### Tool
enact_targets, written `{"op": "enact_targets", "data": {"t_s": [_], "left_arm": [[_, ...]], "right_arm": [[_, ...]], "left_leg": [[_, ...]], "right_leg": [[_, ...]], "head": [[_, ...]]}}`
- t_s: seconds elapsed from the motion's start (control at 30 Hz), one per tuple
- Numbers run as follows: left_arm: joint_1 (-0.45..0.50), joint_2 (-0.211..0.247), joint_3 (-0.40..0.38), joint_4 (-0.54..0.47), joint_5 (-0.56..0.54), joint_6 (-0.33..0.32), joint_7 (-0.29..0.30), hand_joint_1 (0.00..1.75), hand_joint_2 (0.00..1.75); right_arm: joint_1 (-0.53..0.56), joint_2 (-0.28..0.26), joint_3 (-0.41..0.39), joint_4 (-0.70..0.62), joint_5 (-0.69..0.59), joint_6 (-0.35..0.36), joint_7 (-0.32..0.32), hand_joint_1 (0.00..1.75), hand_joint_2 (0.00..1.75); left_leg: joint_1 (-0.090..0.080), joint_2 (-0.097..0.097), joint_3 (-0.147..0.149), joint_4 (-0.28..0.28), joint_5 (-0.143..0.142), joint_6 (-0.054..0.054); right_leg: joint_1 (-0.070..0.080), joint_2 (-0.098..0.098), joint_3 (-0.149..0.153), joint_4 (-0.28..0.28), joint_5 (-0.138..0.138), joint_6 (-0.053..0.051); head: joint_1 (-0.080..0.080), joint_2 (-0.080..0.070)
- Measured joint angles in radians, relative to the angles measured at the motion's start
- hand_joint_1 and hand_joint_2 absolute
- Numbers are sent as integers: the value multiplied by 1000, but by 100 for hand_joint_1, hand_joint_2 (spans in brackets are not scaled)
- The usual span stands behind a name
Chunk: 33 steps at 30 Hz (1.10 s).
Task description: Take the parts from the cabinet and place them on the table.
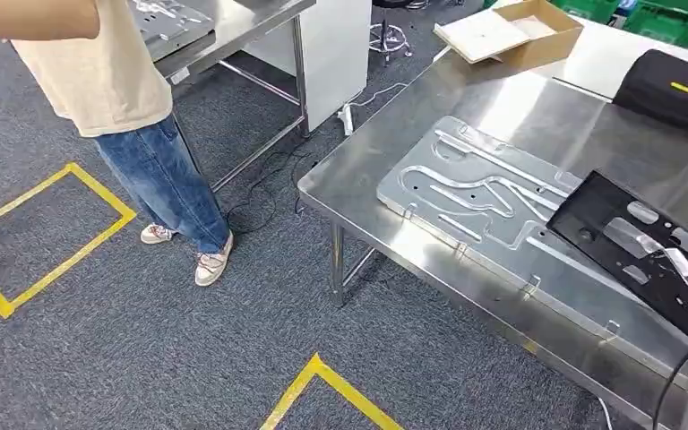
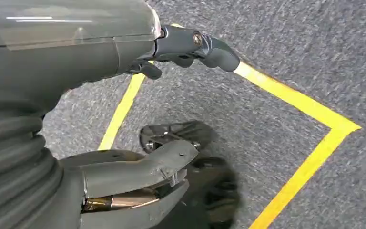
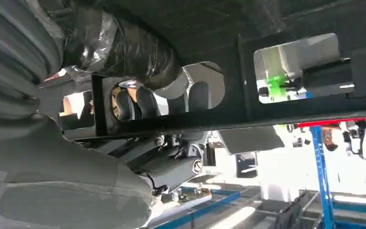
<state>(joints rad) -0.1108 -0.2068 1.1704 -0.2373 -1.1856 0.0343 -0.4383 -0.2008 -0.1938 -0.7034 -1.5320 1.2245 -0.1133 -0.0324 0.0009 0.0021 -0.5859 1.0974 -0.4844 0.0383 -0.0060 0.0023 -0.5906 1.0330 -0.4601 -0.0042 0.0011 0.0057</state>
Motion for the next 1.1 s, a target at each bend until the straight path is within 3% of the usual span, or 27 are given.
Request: {"op": "enact_targets", "data": {"t_s": [0.03,0.13,0.2,0.23,0.27,0.33,0.37,0.4,0.43,0.5,0.53,0.57,0.6,0.63,0.67,0.7,0.73,0.77,0.83,0.87,0.9,0.93,0.97,1.03,1.07,1.1], "left_arm": [[-1,0,0,0,0,0,-1,0,175],[1,0,0,0,-2,0,-3,0,175],[1,0,-1,0,-4,-5,-11,0,175],[0,0,-2,0,-3,-10,-14,0,175],[-2,0,-2,0,0,-16,-19,0,175],[1,0,-2,0,-2,-28,-21,0,175],[3,0,-2,0,-2,-34,-19,0,175],[5,0,-2,0,-2,-38,-16,0,175],[5,0,-2,0,-1,-42,-14,0,175],[5,-1,-2,0,2,-48,-11,0,175],[5,-1,-2,0,3,-50,-10,0,175],[5,-1,-2,0,6,-53,-7,0,175],[5,-1,-2,0,11,-53,-4,0,175],[5,-1,-2,0,12,-53,-2,0,0],[6,-1,-2,0,13,-53,-1,0,0],[5,0,-2,0,13,-51,-1,0,0],[6,0,-2,0,13,-48,1,0,0],[6,0,-2,0,13,-43,1,0,0],[7,0,-2,0,11,-36,4,0,0],[9,0,-2,0,10,-32,7,0,0],[12,0,-2,0,10,-30,8,0,0],[14,0,-2,0,10,-26,10,0,0],[14,0,-1,0,9,-21,12,0,0],[14,0,-1,0,2,-16,15,0,0],[12,0,-2,0,1,-14,17,0,0],[12,0,-2,0,-1,-13,18,0,0]], "right_arm": [[1,0,0,3,0,-1,-1,175,175],[4,1,0,10,0,-2,-2,175,175],[11,0,0,12,-2,-2,-2,175,175],[16,0,0,14,-4,-2,-3,0,0],[16,0,0,17,-5,-2,-5,0,0],[18,0,0,26,-6,-3,-6,0,0],[19,0,0,33,-6,-5,-8,0,0],[18,0,0,42,-4,-9,-8,0,0],[17,0,0,47,-3,-14,-8,0,0],[11,-3,0,49,-2,-15,-8,0,0],[7,-4,0,50,-2,-16,-8,0,0],[2,-5,0,52,-2,-16,-8,0,0],[1,-6,0,53,-2,-17,-8,0,0],[1,-8,-1,55,-2,-18,-6,0,0],[1,-11,-3,57,-2,-19,-6,0,0],[0,-12,-4,59,-2,-20,-5,0,0],[-3,-13,-6,60,-2,-20,-4,0,0],[-5,-14,-9,62,-3,-20,0,0,0],[-6,-14,-18,65,-5,-20,3,0,0],[-7,-14,-23,67,-5,-20,4,0,0],[-7,-14,-27,68,-5,-20,5,0,0],[-7,-14,-34,71,-5,-20,7,0,0],[-7,-14,-39,72,-5,-20,9,0,0],[-7,-14,-51,75,-4,-19,11,0,0],[-8,-18,-57,75,0,-19,13,0,0],[-9,-19,-60,78,3,-18,16,0,0]], "left_leg": [[-2,-3,19,-47,-4,2],[-10,-3,23,-62,0,6],[-2,1,29,-81,14,23],[-4,2,30,-85,17,27],[-4,2,28,-85,19,30],[-7,3,25,-84,20,32],[-7,4,24,-84,20,32],[-7,5,24,-83,20,32],[-7,5,24,-81,20,31],[-7,4,28,-80,17,28],[-7,5,29,-80,16,26],[-12,4,25,-74,14,20],[-11,4,24,-77,17,14],[-9,4,24,-77,16,11],[-7,4,26,-80,17,5],[-10,4,23,-74,12,-1],[-6,2,18,-57,-3,-6],[-6,2,-3,-11,-39,-11],[-2,2,-78,152,-121,-16],[0,2,-104,208,-136,-19],[2,2,-110,223,-128,-21],[6,2,-96,194,-101,-22],[9,2,-65,130,-60,-24],[16,0,15,-34,12,-26],[12,-4,26,-59,-5,-26],[10,-5,19,-52,-2,-15]], "right_leg": [[2,0,-2,1,-1,1],[2,2,-7,2,5,18],[-3,3,-8,5,1,31],[-5,1,-17,29,-20,35],[-6,1,-41,79,-55,39],[-10,1,-111,232,-127,47],[-11,1,-132,276,-135,50],[-11,1,-129,273,-121,51],[-12,0,-107,230,-87,51],[-15,-2,-20,67,-4,47],[-13,-4,8,4,-2,42],[-3,-4,16,-13,-6,36],[-2,-3,13,-10,-3,31],[0,-2,13,-11,-4,28],[2,-1,13,-12,-3,23],[-8,-1,18,-25,5,12],[-7,-4,21,-29,7,8],[-8,-5,20,-30,8,5],[-6,-9,17,-29,8,-1],[-6,-9,16,-29,8,-1],[-6,-9,16,-29,8,-1],[-7,-9,17,-28,8,-1],[-8,-9,17,-26,7,2],[-10,-8,15,-13,0,13],[-3,-7,5,0,-5,21],[-4,-6,1,-1,-2,27]], "head": [[1,0],[0,0],[1,0],[1,0],[2,0],[1,0],[2,0],[1,0],[2,0],[1,0],[1,0],[1,0],[1,0],[1,0],[1,0],[0,0],[2,0],[0,0],[0,0],[0,0],[0,0],[0,0],[0,0],[0,0],[0,0],[2,0]]}}
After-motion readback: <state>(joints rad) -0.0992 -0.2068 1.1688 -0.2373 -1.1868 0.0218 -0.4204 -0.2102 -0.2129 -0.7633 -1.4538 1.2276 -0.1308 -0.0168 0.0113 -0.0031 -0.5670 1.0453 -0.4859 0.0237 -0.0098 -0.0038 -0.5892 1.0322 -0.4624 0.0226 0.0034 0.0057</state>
